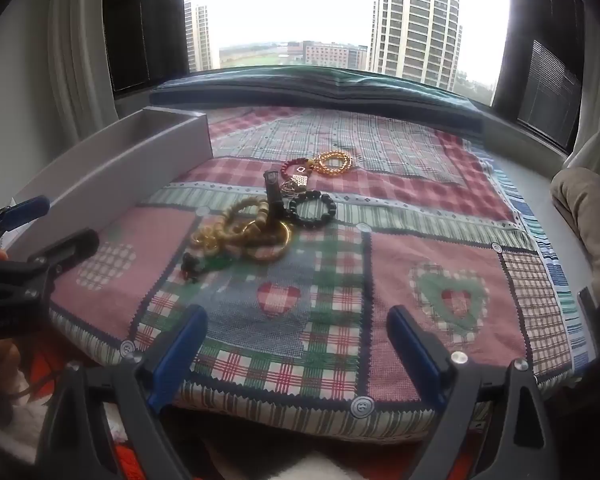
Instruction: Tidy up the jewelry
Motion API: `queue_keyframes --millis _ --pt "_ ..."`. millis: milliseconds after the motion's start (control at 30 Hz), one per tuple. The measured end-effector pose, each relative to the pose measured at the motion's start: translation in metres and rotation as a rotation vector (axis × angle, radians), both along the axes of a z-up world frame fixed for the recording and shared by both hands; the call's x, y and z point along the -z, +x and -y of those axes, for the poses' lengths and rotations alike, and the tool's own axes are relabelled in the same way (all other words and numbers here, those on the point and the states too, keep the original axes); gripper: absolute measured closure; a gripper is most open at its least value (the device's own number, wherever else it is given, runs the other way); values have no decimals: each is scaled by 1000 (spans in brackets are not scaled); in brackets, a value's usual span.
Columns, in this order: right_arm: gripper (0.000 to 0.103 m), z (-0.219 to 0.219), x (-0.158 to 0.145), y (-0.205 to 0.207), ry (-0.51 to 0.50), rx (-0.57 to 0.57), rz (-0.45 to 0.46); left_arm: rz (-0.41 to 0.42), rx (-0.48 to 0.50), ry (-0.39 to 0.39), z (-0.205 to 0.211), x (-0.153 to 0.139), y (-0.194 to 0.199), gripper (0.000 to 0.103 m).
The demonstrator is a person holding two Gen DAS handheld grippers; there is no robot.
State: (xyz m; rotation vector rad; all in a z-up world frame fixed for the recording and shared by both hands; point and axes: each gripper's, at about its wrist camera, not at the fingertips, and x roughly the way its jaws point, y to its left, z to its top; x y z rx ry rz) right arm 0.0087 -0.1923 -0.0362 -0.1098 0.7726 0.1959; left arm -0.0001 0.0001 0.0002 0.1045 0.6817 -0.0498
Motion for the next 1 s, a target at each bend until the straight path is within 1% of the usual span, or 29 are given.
queue_keyframes --millis 67,100,200,233,300,333,400,467,667,900,1000 --pt "10 1 0 -1 9 0 15 -2 5 -7 2 0 0 0" --pt "10 2 0 -1 11 1 15 -15 3 -30 -4 1 4 0" --pt "10 4 -1 -1 17 6 17 -42 7 -39 -4 4 9 0" --pt "10 3 0 -2 17 6 18 -37 9 -56 -6 6 5 0" --pt "10 2 0 -3 13 4 17 -60 14 -65 -5 11 8 0" --pt "10 0 0 0 11 3 15 -67 16 -73 -5 9 6 0" --pt "10 -1 0 0 11 2 11 -82 15 -100 -7 11 6 0" --pt "10 -3 -1 0 13 2 11 -95 2 -110 -9 13 7 0" --pt "10 -3 -2 -1 12 -2 30 -110 -20 -112 -12 13 9 0" --pt "10 -4 -1 -2 11 -12 28 -118 11 -93 -5 13 9 0" --pt "10 -4 -1 -1 11 -11 28 -131 10 -85 -4 15 11 0"
